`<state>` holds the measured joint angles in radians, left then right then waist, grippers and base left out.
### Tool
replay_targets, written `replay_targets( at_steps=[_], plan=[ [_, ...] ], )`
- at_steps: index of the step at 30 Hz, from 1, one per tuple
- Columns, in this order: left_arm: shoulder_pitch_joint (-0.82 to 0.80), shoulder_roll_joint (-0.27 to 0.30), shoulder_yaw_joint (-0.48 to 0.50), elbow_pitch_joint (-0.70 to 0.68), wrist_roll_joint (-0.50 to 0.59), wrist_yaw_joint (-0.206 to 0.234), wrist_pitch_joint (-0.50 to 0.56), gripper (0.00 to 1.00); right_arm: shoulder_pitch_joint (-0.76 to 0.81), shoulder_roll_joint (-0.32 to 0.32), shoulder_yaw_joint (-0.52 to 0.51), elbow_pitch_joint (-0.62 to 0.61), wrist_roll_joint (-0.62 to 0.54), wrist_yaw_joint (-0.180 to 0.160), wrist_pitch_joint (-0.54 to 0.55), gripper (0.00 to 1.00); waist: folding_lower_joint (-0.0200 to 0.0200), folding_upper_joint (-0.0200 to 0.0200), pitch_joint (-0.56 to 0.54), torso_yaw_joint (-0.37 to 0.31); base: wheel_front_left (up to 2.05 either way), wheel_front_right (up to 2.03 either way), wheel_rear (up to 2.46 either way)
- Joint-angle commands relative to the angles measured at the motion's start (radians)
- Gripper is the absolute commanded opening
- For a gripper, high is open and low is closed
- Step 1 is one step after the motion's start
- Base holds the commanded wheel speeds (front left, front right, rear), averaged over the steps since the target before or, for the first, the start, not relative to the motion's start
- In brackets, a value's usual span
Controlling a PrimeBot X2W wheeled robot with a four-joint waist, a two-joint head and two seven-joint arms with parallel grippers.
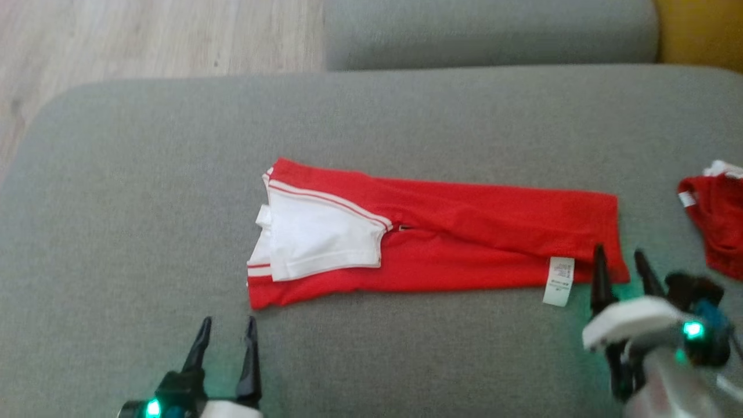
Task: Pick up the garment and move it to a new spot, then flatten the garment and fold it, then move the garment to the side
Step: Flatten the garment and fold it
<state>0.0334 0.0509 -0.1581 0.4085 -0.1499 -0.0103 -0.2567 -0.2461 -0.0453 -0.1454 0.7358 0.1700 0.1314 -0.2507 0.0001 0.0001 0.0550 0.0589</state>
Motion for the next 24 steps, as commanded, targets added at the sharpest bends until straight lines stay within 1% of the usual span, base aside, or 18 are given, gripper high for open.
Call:
replay_targets(
  at_steps=[1, 5, 11, 12, 15, 17, 18, 19, 20, 21, 24],
  plan=[
    [-0.068, -0.001, 0.016, -0.025, -0.004, -0.006, -0.005, 1.0, -0.089, -0.005, 0.0, -0.003, -0.036, -0.001, -0.011, 1.0, -0.0001, -0.0001, 0.044, 0.017, 0.0, 0.0, 0.0],
    [-0.094, -0.001, 0.0, -0.021, -0.012, -0.007, -0.005, 1.0, -0.151, -0.005, -0.066, 0.072, -0.102, -0.001, -0.011, 1.0, -0.0001, -0.0001, 0.083, 0.038, 0.0, 0.0, 0.0],
    [-0.113, -0.001, -0.012, -0.014, -0.014, -0.008, -0.005, 1.0, -0.187, -0.005, -0.193, 0.195, -0.209, -0.001, -0.011, 1.0, -0.0001, -0.0001, 0.11, 0.055, 0.0, 0.0, 0.0],
    [-0.113, -0.001, -0.012, -0.014, -0.014, -0.008, -0.005, 1.0, -0.187, -0.005, -0.193, 0.195, -0.209, -0.001, -0.011, 1.0, -0.0001, -0.0001, 0.11, 0.055, 0.0, 0.0, 0.0],
    [-0.121, -0.001, -0.016, -0.014, -0.018, -0.009, -0.005, 1.0, -0.183, -0.005, -0.242, 0.23, -0.237, -0.001, -0.011, 1.0, -0.0001, -0.0001, 0.113, 0.057, 0.0, 0.0, 0.0],
    [-0.123, -0.001, -0.016, -0.016, -0.021, -0.009, -0.005, 1.0, -0.181, -0.005, -0.256, 0.26, -0.227, -0.001, -0.011, 1.0, -0.0001, -0.0001, 0.113, 0.053, 0.0, 0.0, 0.0],
    [-0.124, -0.001, -0.015, -0.015, -0.021, -0.009, -0.005, 1.0, -0.181, -0.005, -0.254, 0.277, -0.221, -0.001, -0.011, 0.98, -0.0001, -0.0001, 0.111, 0.048, 0.0, 0.0, 0.0],
    [-0.123, -0.001, -0.013, -0.014, -0.021, -0.01, -0.005, 1.0, -0.183, -0.005, -0.25, 0.293, -0.209, -0.001, -0.011, 0.54, -0.0001, -0.0001, 0.109, 0.044, 0.0, 0.0, 0.0],
    [-0.123, -0.001, -0.012, -0.013, -0.02, -0.01, -0.005, 1.0, -0.185, -0.005, -0.245, 0.306, -0.198, -0.001, -0.011, 0.05, -0.0001, -0.0001, 0.106, 0.039, 0.0, 0.0, 0.0],
    [-0.122, -0.001, -0.01, -0.012, -0.019, -0.01, -0.005, 1.0, -0.187, -0.005, -0.244, 0.311, -0.188, -0.001, -0.011, 0.0, -0.0001, -0.0001, 0.103, 0.033, 0.0, 0.0, 0.0],
    [-0.119, -0.001, -0.007, -0.009, -0.018, -0.009, -0.005, 1.0, -0.185, -0.005, -0.254, 0.268, -0.179, -0.001, -0.011, 0.0, -0.0001, -0.0001, 0.089, 0.02, 0.0, 0.0, 0.0]
  ],
)
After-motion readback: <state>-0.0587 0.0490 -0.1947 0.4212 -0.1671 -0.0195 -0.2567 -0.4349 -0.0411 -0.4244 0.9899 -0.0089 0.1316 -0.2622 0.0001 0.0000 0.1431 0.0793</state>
